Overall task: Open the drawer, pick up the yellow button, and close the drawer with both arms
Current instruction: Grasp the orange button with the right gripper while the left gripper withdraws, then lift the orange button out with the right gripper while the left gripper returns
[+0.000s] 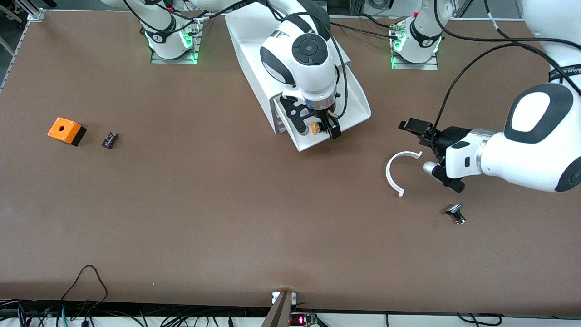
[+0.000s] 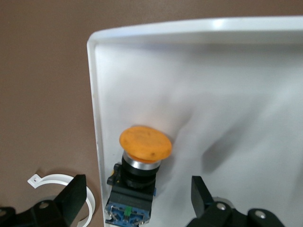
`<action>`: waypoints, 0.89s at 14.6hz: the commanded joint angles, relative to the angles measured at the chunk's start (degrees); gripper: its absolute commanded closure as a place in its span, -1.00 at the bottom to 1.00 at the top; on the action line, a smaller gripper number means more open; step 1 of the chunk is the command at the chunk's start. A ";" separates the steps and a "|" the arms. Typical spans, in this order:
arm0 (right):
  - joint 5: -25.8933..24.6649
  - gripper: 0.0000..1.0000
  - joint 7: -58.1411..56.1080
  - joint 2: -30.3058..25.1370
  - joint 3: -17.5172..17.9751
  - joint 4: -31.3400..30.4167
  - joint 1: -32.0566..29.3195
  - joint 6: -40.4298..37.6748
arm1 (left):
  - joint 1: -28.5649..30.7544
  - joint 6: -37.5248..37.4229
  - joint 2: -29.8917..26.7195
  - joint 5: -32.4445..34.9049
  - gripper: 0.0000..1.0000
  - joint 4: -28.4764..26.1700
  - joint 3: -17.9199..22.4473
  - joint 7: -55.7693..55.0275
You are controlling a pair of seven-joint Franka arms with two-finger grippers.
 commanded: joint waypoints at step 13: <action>1.09 1.00 -1.84 -3.57 0.27 2.25 -3.06 -2.68 | -1.62 -1.93 -3.39 19.50 -1.00 8.28 0.67 -4.16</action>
